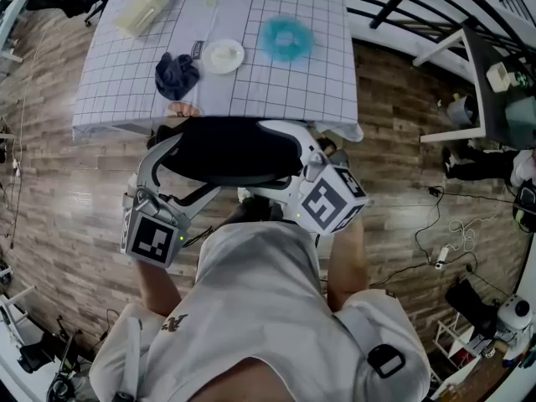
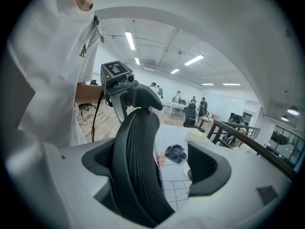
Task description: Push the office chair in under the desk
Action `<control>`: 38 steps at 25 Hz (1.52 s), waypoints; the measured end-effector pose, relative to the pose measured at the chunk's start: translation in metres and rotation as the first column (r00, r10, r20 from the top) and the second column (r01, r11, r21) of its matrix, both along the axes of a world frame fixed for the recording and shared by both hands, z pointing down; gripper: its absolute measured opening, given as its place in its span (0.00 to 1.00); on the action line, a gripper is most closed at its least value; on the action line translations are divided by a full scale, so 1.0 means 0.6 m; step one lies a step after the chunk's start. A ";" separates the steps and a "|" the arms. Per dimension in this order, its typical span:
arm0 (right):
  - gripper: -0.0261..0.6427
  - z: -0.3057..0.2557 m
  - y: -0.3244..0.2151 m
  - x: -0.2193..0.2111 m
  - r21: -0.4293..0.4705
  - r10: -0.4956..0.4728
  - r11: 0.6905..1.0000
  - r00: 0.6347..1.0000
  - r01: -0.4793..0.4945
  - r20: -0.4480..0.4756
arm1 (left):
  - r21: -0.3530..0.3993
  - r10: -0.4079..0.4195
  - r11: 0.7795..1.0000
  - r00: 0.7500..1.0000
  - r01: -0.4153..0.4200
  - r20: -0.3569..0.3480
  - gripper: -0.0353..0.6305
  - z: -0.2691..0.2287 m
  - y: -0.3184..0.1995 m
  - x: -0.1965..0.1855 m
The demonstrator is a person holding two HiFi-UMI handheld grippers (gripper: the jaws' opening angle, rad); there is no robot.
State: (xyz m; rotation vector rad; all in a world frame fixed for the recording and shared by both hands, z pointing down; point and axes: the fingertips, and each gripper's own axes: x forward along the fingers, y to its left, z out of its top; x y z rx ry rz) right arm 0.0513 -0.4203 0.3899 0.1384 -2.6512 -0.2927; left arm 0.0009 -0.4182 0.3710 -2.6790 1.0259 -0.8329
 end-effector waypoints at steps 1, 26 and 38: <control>0.71 0.000 0.002 0.000 0.002 0.002 1.000 1.000 -0.002 -0.002 | 0.004 0.002 1.000 1.000 -0.002 0.000 0.69 0.000 0.002 0.000; 0.29 -0.154 0.035 0.060 0.069 0.105 0.988 0.935 -0.136 0.337 | 0.230 -0.025 0.966 0.927 0.119 -0.375 0.12 -0.133 0.037 -0.027; 0.04 -0.168 -0.009 0.047 -0.042 0.322 0.941 0.849 -0.336 0.418 | 0.178 -0.092 0.965 0.884 0.193 -0.459 0.06 -0.143 0.007 -0.001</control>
